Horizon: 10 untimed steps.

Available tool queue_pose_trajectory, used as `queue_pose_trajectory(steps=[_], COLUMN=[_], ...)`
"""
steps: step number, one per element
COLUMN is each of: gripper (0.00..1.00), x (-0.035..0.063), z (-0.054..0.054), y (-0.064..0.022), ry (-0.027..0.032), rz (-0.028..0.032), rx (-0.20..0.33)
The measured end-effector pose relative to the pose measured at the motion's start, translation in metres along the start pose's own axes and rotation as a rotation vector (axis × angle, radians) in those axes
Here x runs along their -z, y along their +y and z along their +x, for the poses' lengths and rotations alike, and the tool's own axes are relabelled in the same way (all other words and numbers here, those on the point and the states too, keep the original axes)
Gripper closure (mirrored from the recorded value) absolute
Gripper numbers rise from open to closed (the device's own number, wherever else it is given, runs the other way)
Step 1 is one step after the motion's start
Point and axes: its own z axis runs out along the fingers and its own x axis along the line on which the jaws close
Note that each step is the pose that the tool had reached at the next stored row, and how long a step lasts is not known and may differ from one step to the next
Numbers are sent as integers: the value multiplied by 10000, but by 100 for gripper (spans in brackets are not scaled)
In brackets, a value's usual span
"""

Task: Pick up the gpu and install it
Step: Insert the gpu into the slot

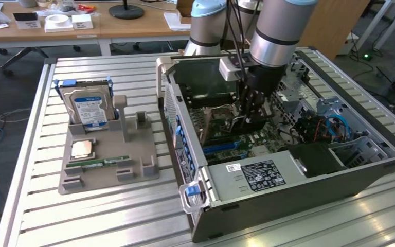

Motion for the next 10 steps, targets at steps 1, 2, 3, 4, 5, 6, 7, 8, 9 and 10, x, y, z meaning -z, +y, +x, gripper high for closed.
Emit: queue_pose_trajectory(steps=[1, 2, 3, 4, 5, 6, 7, 8, 9, 10], gripper=[74, 74, 74, 74, 74, 74, 74, 74, 74, 74], x=[0, 0, 0, 0, 0, 0, 1, 1, 1, 1], z=[0, 1, 3, 5, 7, 10, 12, 16, 21, 27], y=[6, 13, 19, 24, 28, 34, 39, 45, 50, 54], ry=[-1, 0, 0, 0, 0, 0, 0, 1, 0, 0], rz=[0, 0, 0, 0, 0, 0, 0, 0, 0, 0], rx=[0, 0, -1, -1, 0, 0, 0, 0, 0, 1])
